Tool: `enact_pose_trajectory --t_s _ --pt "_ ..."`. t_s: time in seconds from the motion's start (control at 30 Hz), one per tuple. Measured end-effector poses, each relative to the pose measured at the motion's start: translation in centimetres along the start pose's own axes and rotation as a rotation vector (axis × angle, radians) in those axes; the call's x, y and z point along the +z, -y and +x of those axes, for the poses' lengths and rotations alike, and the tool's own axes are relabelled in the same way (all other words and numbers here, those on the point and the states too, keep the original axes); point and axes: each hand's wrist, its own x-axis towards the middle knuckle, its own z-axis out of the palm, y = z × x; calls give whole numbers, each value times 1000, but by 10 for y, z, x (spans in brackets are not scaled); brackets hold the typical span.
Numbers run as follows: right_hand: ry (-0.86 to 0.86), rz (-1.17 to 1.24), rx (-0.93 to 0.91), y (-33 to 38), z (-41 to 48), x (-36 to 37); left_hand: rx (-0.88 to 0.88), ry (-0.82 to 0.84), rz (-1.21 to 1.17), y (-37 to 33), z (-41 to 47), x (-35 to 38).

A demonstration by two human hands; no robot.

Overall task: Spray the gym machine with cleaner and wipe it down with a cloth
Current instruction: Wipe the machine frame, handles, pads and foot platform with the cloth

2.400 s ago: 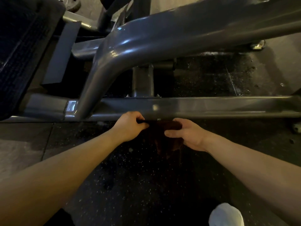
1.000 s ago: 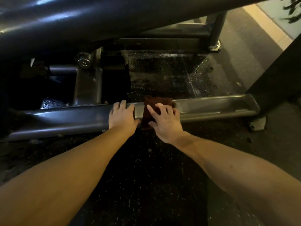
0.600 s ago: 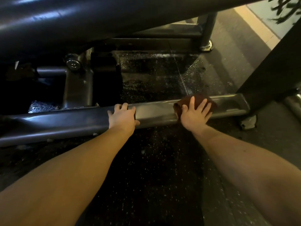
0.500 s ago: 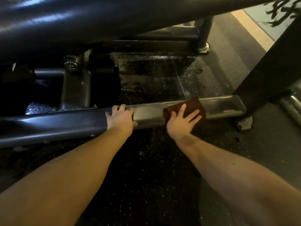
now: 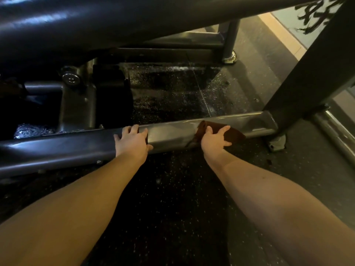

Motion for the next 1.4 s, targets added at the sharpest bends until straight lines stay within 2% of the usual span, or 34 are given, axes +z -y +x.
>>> enact_pose_trajectory --t_s 0.17,0.3,0.37,0.47,0.6,0.77,0.97,1.13,1.2,1.3,1.33,1.4 --pt "-84 -29 40 5 30 -44 3 -6 3 1 -1 0" --pt "-68 -56 63 9 32 -54 -3 -12 8 -1 -2 0" --pt "-74 -80 9 6 14 -36 -3 -11 9 -2 -2 -1" --pt "29 -66 -117 -9 -28 11 -2 -24 -7 -2 -4 -1" --pt "155 26 -135 -18 -45 42 -16 -31 0 -5 -4 -3" --pt "-25 4 23 6 12 -5 -43 -2 7 -6 -2 -5" --pt "-115 2 58 -3 95 -81 -46 8 10 -7 -1 -9" --pt "-147 -70 77 -2 115 -96 -49 28 23 -10 -2 -10" --pt "-152 -96 33 -2 114 -86 -59 40 46 -12 0 -11" --pt "-179 -296 -62 -3 90 -59 -39 27 90 -24 6 -15" --pt "-188 -341 -148 -3 77 -46 -19 26 87 -32 7 -16" --pt "-148 -468 -438 -5 48 -14 10 43 66 -50 10 -16"
